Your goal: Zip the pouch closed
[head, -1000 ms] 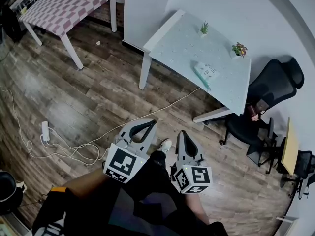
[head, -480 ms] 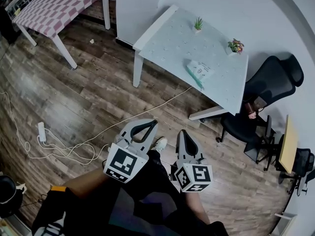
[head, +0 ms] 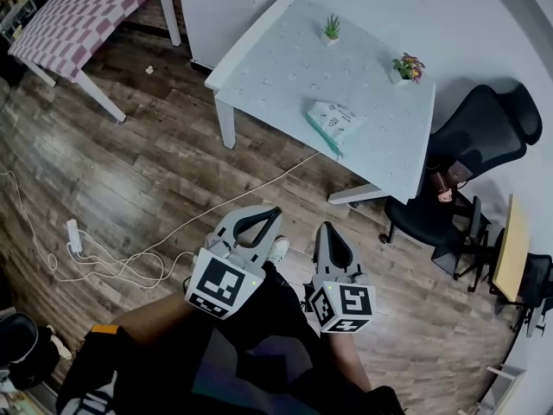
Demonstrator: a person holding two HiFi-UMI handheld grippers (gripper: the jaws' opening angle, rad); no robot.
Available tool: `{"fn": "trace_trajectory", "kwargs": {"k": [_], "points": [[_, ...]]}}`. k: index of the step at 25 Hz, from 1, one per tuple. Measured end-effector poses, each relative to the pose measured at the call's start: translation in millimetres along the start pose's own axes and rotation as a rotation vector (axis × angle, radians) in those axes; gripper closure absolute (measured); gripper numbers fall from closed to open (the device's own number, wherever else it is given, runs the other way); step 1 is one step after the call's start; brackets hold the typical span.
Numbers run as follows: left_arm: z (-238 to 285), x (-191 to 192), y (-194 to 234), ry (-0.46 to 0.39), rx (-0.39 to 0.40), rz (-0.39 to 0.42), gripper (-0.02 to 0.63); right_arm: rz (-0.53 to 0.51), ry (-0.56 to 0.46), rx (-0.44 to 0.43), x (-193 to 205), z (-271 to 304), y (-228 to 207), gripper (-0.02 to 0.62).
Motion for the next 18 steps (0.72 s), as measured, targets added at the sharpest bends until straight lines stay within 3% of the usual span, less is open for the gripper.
{"fn": "trace_trajectory", "kwargs": {"k": [18], "points": [[145, -47, 8, 0.059, -0.084, 0.035, 0.595, -0.159, 0.01, -0.095, -36, 87, -117, 0.58]]}}
Point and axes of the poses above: the fingertips, and each gripper's own axes: z forward along the fingers, y to its left, x out of its underside, the point moved 7 cm from there along -z, backward along the fingers, and after that the axes turned 13 degrees about x, right-handed, at the moved point
